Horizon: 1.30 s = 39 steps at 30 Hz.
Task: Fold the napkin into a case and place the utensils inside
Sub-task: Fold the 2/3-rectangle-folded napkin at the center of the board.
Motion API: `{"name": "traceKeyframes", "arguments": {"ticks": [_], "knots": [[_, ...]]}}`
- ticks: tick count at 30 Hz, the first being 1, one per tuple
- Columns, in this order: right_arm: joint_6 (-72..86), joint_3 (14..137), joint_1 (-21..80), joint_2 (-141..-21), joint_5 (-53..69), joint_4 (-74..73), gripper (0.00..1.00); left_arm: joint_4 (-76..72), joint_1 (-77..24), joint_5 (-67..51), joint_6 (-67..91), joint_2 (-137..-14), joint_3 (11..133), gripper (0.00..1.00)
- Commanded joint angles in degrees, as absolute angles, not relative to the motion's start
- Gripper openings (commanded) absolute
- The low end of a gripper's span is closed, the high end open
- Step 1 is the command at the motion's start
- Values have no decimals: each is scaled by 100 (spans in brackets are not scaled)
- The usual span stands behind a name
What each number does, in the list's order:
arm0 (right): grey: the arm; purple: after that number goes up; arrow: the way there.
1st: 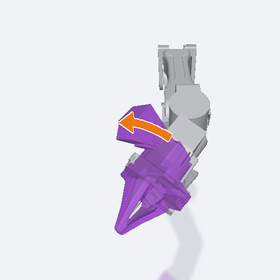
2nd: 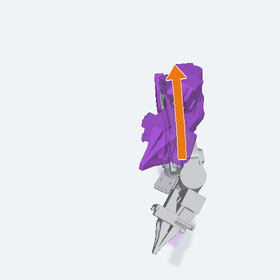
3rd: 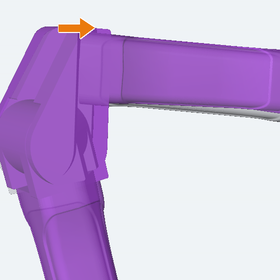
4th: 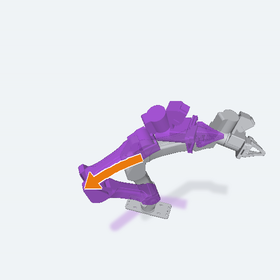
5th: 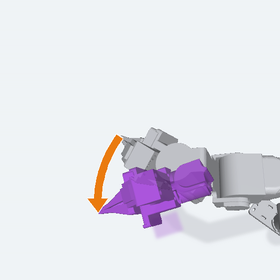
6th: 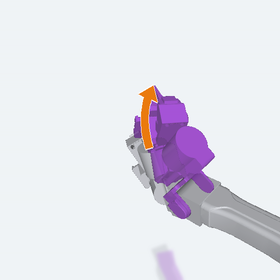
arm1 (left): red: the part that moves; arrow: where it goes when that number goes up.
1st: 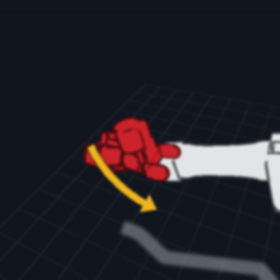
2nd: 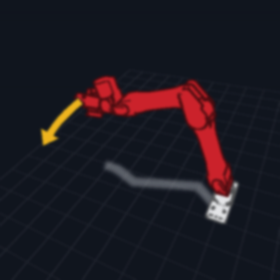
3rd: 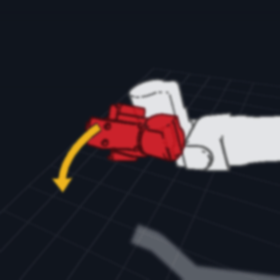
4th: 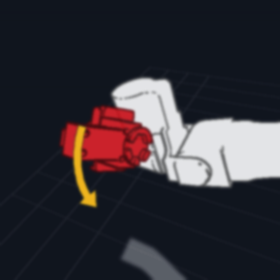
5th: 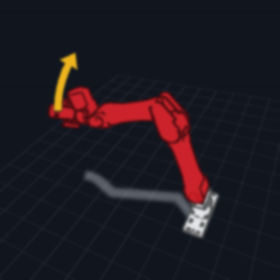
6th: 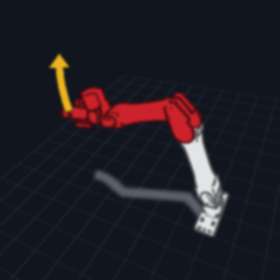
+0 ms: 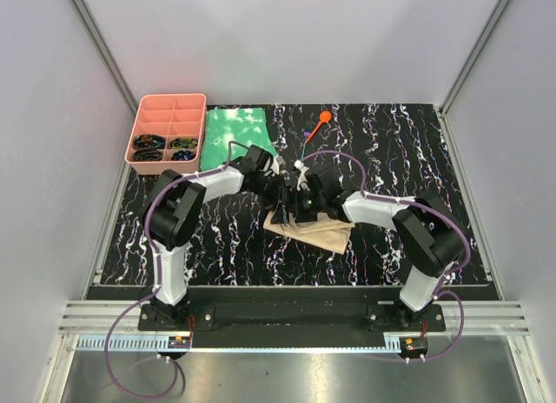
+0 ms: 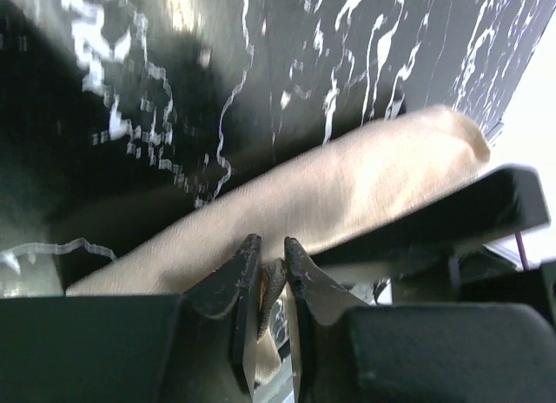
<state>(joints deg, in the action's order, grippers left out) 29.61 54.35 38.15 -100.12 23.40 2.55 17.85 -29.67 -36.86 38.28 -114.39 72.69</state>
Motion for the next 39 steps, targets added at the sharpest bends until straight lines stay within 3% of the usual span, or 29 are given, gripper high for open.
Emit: {"name": "traceKeyframes", "arguments": {"ticks": [1,10,17,24,28,31,39], "knots": [[2971,5572,3867,-9519,2084,-228,93,1494,-2944,-3946,3815,-10847,6918,17],[3129,5502,3710,-8974,1767,-729,100,1178,-2927,-4060,3858,-10503,6258,16],[3357,4932,2699,-8473,1977,-905,100,1028,-2927,-4078,3867,-10292,5854,15],[3322,4527,2118,-8297,2127,-1028,81,949,-2927,-4061,3841,-10169,5660,15],[3384,4237,2109,-8253,2267,-1028,61,940,-2927,-4008,3823,-10134,5607,15],[3594,3807,2109,-8104,2434,-818,56,958,-2927,-3920,3814,-10046,5590,16],[3902,2997,2101,-7778,2198,-457,52,1678,-3120,-2868,3463,-9090,5713,43]]}}
